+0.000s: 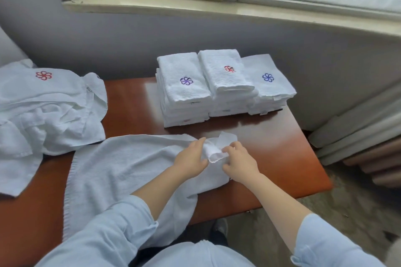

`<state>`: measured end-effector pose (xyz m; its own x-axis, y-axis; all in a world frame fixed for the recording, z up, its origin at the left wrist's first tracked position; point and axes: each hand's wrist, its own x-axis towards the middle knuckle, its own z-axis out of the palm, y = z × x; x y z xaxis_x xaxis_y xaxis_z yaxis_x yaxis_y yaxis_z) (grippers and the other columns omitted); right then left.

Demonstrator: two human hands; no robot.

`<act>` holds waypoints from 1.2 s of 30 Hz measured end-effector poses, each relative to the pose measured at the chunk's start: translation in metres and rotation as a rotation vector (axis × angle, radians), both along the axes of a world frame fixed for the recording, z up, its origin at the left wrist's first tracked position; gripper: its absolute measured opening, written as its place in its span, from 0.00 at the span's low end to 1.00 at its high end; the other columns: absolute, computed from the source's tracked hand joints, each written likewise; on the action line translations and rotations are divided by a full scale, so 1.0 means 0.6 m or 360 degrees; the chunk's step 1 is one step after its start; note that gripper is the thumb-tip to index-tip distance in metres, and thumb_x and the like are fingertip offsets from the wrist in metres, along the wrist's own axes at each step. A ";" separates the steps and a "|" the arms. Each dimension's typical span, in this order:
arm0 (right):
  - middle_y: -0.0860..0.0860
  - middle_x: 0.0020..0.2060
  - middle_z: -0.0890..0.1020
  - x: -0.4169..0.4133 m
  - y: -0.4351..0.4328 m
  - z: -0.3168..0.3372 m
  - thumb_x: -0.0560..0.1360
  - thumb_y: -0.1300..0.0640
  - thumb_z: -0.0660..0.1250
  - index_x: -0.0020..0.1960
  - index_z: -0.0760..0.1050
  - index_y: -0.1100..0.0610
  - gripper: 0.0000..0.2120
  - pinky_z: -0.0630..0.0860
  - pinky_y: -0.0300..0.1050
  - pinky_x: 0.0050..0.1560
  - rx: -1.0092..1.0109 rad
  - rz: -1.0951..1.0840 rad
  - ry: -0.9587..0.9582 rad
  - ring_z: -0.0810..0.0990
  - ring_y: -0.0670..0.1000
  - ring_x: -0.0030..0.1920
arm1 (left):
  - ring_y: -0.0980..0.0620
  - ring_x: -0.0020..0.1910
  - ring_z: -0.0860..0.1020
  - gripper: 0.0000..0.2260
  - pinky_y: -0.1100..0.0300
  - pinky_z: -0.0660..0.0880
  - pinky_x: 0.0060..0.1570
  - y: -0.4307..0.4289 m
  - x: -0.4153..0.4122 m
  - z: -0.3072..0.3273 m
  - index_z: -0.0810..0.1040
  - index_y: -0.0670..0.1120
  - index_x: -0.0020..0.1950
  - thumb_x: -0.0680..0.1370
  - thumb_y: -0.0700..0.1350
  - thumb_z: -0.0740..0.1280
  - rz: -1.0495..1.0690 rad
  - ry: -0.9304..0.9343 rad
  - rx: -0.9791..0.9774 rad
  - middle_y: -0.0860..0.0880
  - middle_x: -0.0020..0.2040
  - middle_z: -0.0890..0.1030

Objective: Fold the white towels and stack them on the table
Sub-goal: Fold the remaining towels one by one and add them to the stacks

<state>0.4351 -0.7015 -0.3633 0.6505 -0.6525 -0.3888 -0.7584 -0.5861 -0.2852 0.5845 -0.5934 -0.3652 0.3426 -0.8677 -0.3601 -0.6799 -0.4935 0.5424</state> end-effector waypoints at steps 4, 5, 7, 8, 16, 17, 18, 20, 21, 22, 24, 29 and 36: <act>0.49 0.35 0.71 -0.020 -0.044 0.005 0.75 0.50 0.56 0.32 0.66 0.53 0.15 0.63 0.46 0.35 0.0303 -0.0228 -0.0047 0.70 0.51 0.33 | 0.46 0.67 0.72 0.23 0.51 0.72 0.60 -0.049 -0.032 0.005 0.65 0.51 0.75 0.80 0.52 0.58 0.0149 -0.0104 0.0019 0.48 0.71 0.71; 0.49 0.30 0.68 -0.026 -0.054 0.005 0.76 0.52 0.55 0.30 0.62 0.54 0.16 0.60 0.46 0.32 0.0336 -0.0289 -0.0086 0.66 0.51 0.30 | 0.46 0.66 0.72 0.21 0.51 0.70 0.60 -0.062 -0.041 0.006 0.68 0.51 0.73 0.80 0.52 0.56 0.0155 -0.0154 0.0005 0.48 0.70 0.73; 0.50 0.28 0.68 -0.038 -0.075 0.004 0.79 0.53 0.54 0.30 0.62 0.55 0.18 0.60 0.46 0.30 0.0301 -0.0356 -0.0178 0.67 0.51 0.30 | 0.46 0.63 0.72 0.19 0.51 0.69 0.59 -0.089 -0.058 0.006 0.75 0.52 0.68 0.81 0.53 0.54 0.0149 -0.0267 -0.0054 0.48 0.66 0.76; 0.50 0.29 0.69 -0.045 -0.087 0.005 0.81 0.53 0.54 0.31 0.63 0.56 0.20 0.61 0.46 0.31 0.0262 -0.0379 -0.0235 0.70 0.52 0.32 | 0.46 0.61 0.72 0.18 0.51 0.69 0.59 -0.102 -0.067 0.006 0.77 0.53 0.66 0.81 0.53 0.54 0.0139 -0.0315 -0.0089 0.49 0.65 0.76; 0.55 0.39 0.78 -0.119 -0.178 0.012 0.83 0.51 0.50 0.40 0.73 0.60 0.20 0.68 0.48 0.41 0.0065 -0.0748 -0.0501 0.76 0.58 0.42 | 0.50 0.69 0.70 0.19 0.54 0.65 0.67 -0.206 -0.138 0.000 0.74 0.50 0.69 0.82 0.55 0.56 -0.0029 -0.0303 -0.0183 0.51 0.69 0.73; 0.56 0.43 0.78 -0.128 -0.187 0.011 0.83 0.52 0.50 0.41 0.72 0.60 0.20 0.70 0.48 0.42 0.0070 -0.0785 -0.0512 0.76 0.59 0.43 | 0.50 0.69 0.69 0.19 0.54 0.64 0.68 -0.216 -0.145 -0.001 0.73 0.49 0.70 0.82 0.54 0.56 -0.0049 -0.0311 -0.0178 0.50 0.70 0.73; 0.58 0.47 0.77 -0.136 -0.196 0.009 0.83 0.52 0.49 0.44 0.72 0.61 0.18 0.71 0.50 0.45 0.0093 -0.0809 -0.0507 0.76 0.59 0.46 | 0.49 0.70 0.69 0.19 0.54 0.64 0.68 -0.223 -0.152 -0.002 0.72 0.49 0.71 0.82 0.54 0.57 -0.0066 -0.0318 -0.0167 0.50 0.71 0.72; 0.59 0.63 0.71 -0.153 -0.208 0.000 0.83 0.53 0.50 0.59 0.71 0.62 0.16 0.71 0.53 0.57 0.0205 -0.0809 -0.0414 0.75 0.60 0.58 | 0.49 0.70 0.68 0.19 0.54 0.64 0.68 -0.233 -0.160 -0.005 0.70 0.49 0.72 0.82 0.53 0.58 -0.0094 -0.0331 -0.0139 0.50 0.71 0.70; 0.58 0.71 0.64 -0.160 -0.211 -0.005 0.83 0.53 0.52 0.69 0.66 0.62 0.19 0.68 0.54 0.63 0.0254 -0.0777 -0.0320 0.70 0.61 0.66 | 0.49 0.70 0.68 0.19 0.54 0.65 0.68 -0.235 -0.162 -0.007 0.69 0.49 0.72 0.82 0.53 0.58 -0.0102 -0.0340 -0.0120 0.50 0.72 0.70; 0.56 0.76 0.57 -0.166 -0.210 -0.009 0.82 0.52 0.54 0.76 0.57 0.61 0.25 0.64 0.55 0.68 0.0266 -0.0733 -0.0222 0.62 0.61 0.72 | 0.49 0.70 0.68 0.20 0.53 0.65 0.67 -0.235 -0.162 -0.009 0.69 0.48 0.73 0.82 0.52 0.58 -0.0103 -0.0349 -0.0098 0.50 0.72 0.69; 0.54 0.80 0.46 -0.169 -0.207 -0.015 0.81 0.51 0.58 0.80 0.49 0.57 0.32 0.54 0.56 0.75 0.0144 -0.0586 -0.0093 0.47 0.58 0.79 | 0.48 0.69 0.68 0.21 0.53 0.66 0.67 -0.231 -0.161 -0.013 0.66 0.48 0.74 0.82 0.52 0.59 -0.0083 -0.0364 -0.0055 0.50 0.73 0.68; 0.51 0.80 0.49 -0.140 -0.199 -0.031 0.79 0.53 0.61 0.80 0.50 0.52 0.34 0.49 0.55 0.77 0.0162 -0.0112 -0.0099 0.44 0.55 0.80 | 0.47 0.73 0.65 0.26 0.51 0.69 0.67 -0.206 -0.150 -0.024 0.59 0.47 0.78 0.81 0.50 0.61 0.0074 -0.0322 0.0152 0.48 0.76 0.64; 0.53 0.79 0.56 -0.130 -0.203 -0.079 0.78 0.57 0.61 0.78 0.58 0.58 0.31 0.53 0.46 0.76 0.0523 0.0083 -0.0097 0.53 0.52 0.78 | 0.44 0.71 0.67 0.30 0.51 0.70 0.64 -0.169 -0.143 -0.056 0.56 0.45 0.78 0.80 0.51 0.64 0.0368 -0.0342 0.0282 0.45 0.73 0.66</act>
